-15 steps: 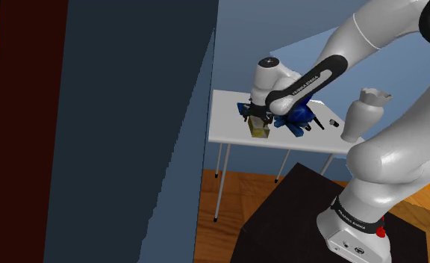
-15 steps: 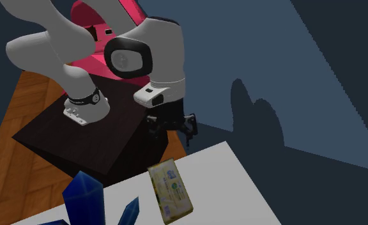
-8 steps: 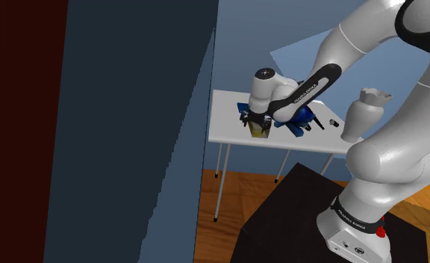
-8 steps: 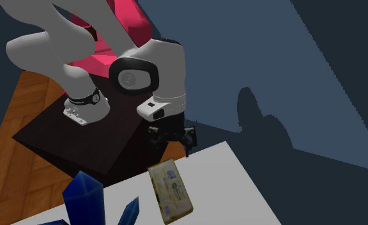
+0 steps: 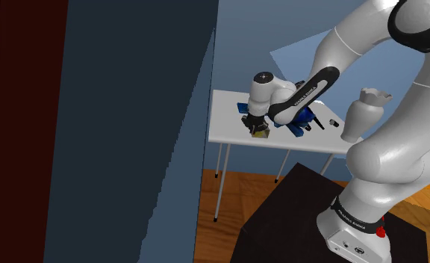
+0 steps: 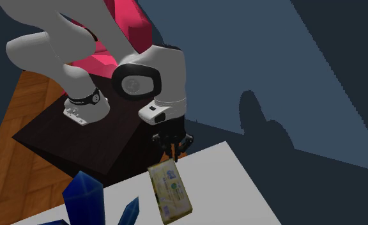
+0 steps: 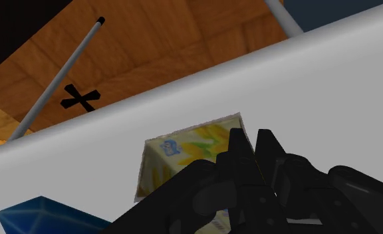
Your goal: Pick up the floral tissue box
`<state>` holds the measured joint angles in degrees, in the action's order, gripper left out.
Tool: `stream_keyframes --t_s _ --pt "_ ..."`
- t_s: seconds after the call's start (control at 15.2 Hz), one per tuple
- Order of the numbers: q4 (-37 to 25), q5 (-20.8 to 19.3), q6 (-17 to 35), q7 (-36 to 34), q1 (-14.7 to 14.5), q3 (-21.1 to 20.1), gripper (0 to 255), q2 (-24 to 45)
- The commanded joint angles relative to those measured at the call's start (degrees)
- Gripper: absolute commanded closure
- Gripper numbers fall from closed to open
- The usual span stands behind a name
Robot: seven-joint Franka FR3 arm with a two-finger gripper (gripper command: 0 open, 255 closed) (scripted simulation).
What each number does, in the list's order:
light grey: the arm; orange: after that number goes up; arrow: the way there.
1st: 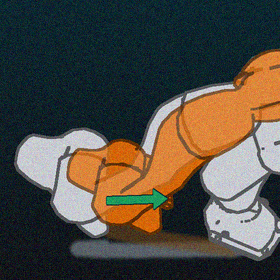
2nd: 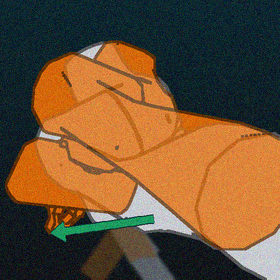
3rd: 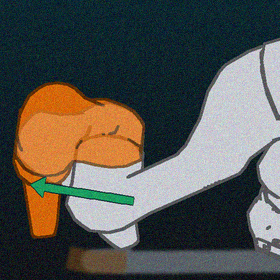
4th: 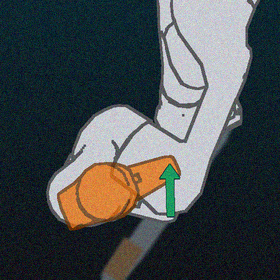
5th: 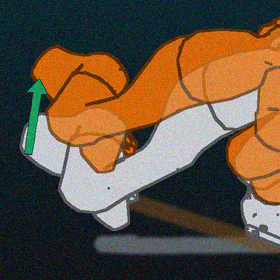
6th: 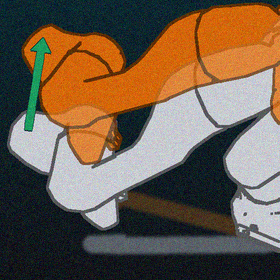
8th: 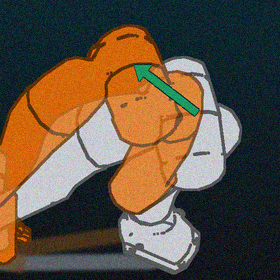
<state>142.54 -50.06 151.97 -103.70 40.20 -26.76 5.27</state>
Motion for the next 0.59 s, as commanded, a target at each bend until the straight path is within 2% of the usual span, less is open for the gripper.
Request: stream_keyframes --t_s 0.0,0.26,0.53 --pt "0.00 -0.03 0.01 -0.03 -0.01 0.00 255 0.02" --pt "-0.02 -0.14 0.06 -0.04 0.04 0.07 255 0.09" --pt "0.55 5.81 -1.02 5.06 0.31 -0.85 255 -3.38"
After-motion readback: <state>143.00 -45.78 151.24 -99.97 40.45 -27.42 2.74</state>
